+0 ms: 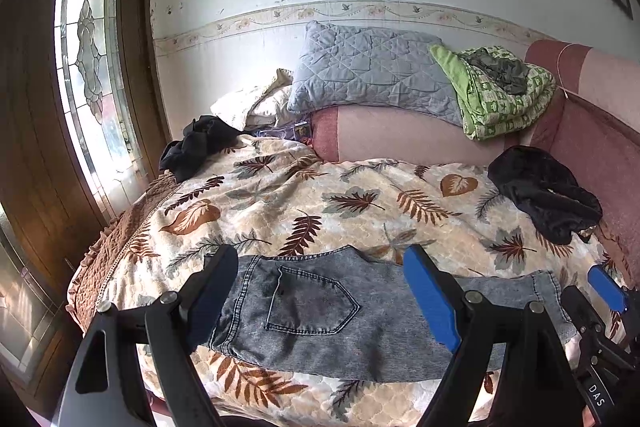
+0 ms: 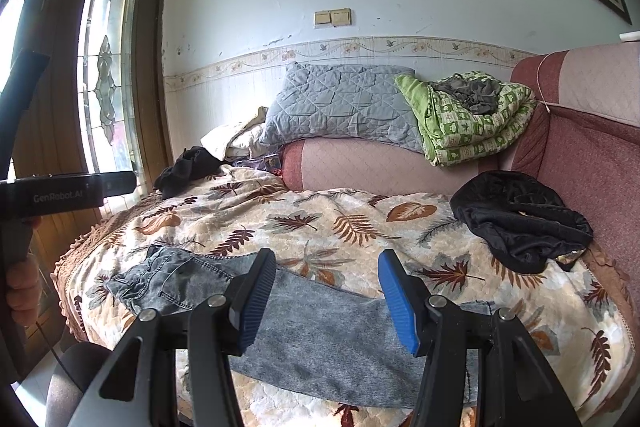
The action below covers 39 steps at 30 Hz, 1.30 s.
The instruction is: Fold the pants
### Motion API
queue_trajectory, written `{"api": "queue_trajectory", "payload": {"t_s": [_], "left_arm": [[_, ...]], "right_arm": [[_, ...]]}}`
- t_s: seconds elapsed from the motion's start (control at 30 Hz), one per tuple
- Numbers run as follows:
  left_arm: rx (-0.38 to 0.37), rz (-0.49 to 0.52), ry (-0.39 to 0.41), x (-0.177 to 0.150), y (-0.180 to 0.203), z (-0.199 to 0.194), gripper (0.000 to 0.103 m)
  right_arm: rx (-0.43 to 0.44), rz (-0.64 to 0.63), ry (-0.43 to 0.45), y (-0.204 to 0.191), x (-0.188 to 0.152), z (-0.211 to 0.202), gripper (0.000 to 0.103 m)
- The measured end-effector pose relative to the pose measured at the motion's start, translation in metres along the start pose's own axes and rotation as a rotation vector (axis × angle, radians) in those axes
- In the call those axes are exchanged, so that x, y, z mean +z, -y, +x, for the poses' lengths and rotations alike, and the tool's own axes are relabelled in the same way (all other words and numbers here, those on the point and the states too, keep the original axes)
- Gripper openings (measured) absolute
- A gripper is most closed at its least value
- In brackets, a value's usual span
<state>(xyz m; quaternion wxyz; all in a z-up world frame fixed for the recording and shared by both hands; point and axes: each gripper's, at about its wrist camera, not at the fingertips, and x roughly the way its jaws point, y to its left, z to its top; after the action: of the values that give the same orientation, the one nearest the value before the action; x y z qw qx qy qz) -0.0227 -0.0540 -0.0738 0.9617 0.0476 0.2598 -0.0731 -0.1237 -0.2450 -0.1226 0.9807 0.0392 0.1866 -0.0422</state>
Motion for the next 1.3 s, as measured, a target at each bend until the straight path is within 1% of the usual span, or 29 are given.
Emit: {"api": "queue_trajectory", "payload": {"t_s": [0.73, 1.3], "left_arm": [[0.01, -0.002, 0.002, 0.0008, -0.0029, 0.0024, 0.085], [-0.001, -0.007, 0.0, 0.0021, -0.0056, 0.0022, 0.085]], "right_arm": [[0.01, -0.01, -0.005, -0.0033, 0.0016, 0.003, 0.057], [0.017, -0.022, -0.012, -0.0069, 0.0015, 0.0042, 0.057]]}}
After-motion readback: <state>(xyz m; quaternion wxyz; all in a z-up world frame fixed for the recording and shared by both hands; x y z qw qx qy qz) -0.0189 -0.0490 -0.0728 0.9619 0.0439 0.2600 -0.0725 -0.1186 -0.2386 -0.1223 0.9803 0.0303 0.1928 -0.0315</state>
